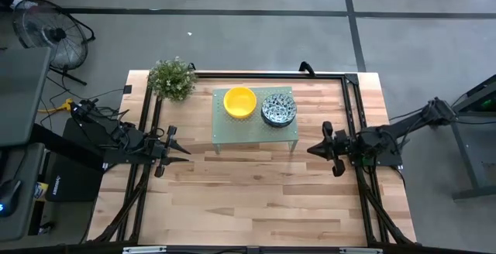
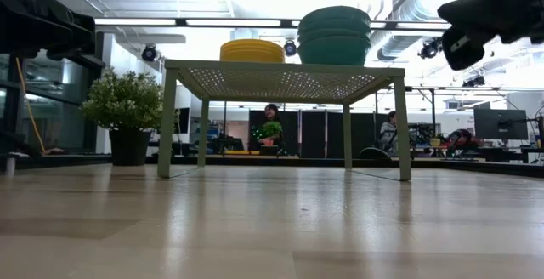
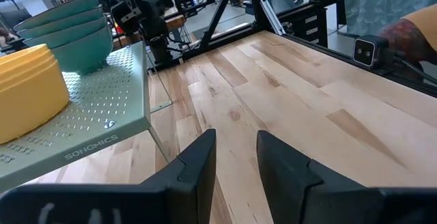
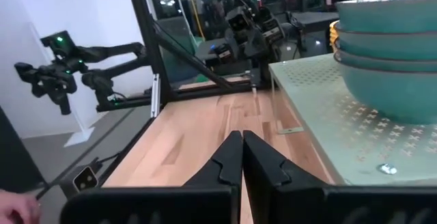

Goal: Pick & Place Mini bowls
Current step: Return to Home Position

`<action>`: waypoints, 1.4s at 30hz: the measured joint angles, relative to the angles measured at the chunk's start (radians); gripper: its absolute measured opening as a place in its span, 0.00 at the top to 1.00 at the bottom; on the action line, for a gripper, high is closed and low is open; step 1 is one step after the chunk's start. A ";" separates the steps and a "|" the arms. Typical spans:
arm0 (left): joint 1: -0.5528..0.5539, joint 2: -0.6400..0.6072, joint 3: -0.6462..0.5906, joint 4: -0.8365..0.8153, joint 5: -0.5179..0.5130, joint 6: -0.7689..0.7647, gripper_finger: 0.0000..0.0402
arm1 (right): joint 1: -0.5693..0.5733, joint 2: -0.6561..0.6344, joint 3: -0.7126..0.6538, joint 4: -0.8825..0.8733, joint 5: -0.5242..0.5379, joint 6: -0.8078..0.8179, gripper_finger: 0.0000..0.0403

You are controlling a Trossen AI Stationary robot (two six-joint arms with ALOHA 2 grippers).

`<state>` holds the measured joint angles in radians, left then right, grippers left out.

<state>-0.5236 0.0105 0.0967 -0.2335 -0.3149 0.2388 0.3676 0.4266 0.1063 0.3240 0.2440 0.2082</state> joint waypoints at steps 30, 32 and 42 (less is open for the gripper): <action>0.000 0.000 0.000 0.000 0.000 0.000 0.74 | -0.145 -0.030 -0.058 -0.024 -0.192 -0.058 1.00; 0.000 0.000 0.000 0.000 0.000 0.000 0.74 | -0.150 -0.030 -0.058 -0.033 -0.193 -0.073 1.00; 0.000 0.000 0.000 0.000 0.000 0.000 0.74 | -0.200 -0.034 -0.097 -0.034 -0.252 -0.098 1.00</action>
<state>-0.5238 0.0108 0.0969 -0.2335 -0.3149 0.2386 0.1677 0.3926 0.0097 0.2895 -0.0077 0.1102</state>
